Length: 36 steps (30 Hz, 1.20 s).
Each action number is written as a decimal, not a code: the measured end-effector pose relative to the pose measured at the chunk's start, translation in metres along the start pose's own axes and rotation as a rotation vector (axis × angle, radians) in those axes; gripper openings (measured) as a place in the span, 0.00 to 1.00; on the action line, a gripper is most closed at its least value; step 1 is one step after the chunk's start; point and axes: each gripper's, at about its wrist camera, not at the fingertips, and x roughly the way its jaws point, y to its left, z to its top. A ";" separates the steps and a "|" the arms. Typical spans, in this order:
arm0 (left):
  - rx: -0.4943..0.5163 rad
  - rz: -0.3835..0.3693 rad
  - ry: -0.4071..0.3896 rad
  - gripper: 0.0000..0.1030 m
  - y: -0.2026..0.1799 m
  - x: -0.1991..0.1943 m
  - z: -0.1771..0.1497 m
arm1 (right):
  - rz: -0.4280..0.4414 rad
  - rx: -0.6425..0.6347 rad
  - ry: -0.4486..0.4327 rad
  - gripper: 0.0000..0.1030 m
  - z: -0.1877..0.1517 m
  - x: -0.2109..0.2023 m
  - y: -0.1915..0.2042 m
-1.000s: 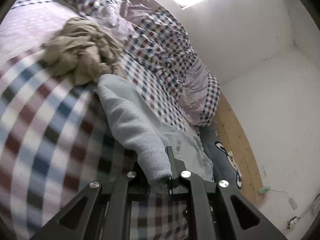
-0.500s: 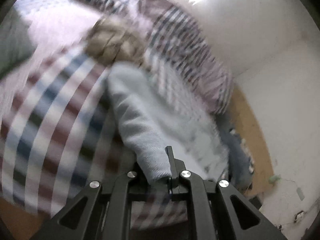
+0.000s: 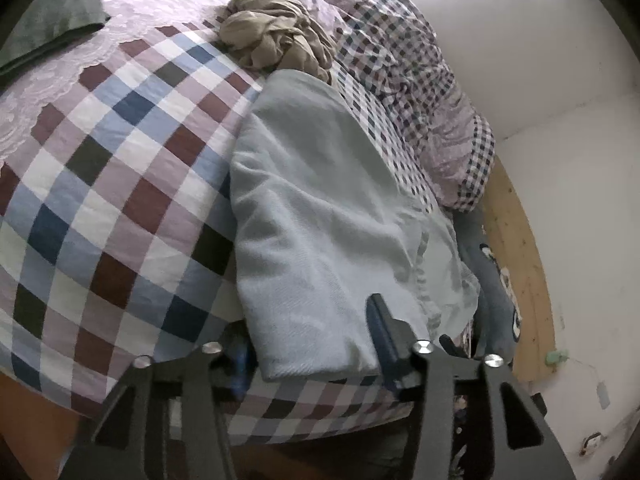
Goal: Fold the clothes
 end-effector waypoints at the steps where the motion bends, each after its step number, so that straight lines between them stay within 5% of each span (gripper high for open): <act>1: -0.011 -0.001 0.002 0.67 0.003 0.001 0.001 | 0.006 0.001 -0.008 0.46 0.002 -0.001 0.000; 7: -0.079 -0.005 0.016 0.77 0.018 0.004 0.004 | 0.034 -0.008 -0.045 0.48 0.013 -0.001 0.007; 15: -0.091 0.058 0.042 0.77 0.022 0.021 -0.002 | 0.080 -0.028 -0.112 0.58 0.032 -0.005 0.027; 17: -0.089 0.032 0.043 0.69 0.023 0.017 -0.002 | 0.090 -0.038 -0.123 0.61 0.036 -0.005 0.033; 19: -0.085 0.015 0.049 0.40 0.024 0.012 -0.003 | 0.097 -0.042 -0.137 0.62 0.041 -0.004 0.038; 21: -0.096 -0.002 0.049 0.26 0.027 0.009 -0.004 | 0.094 -0.048 -0.157 0.63 0.048 -0.005 0.044; 36: -0.140 -0.323 0.068 0.20 0.039 -0.009 0.002 | -0.004 -0.157 -0.205 0.69 0.111 0.039 0.120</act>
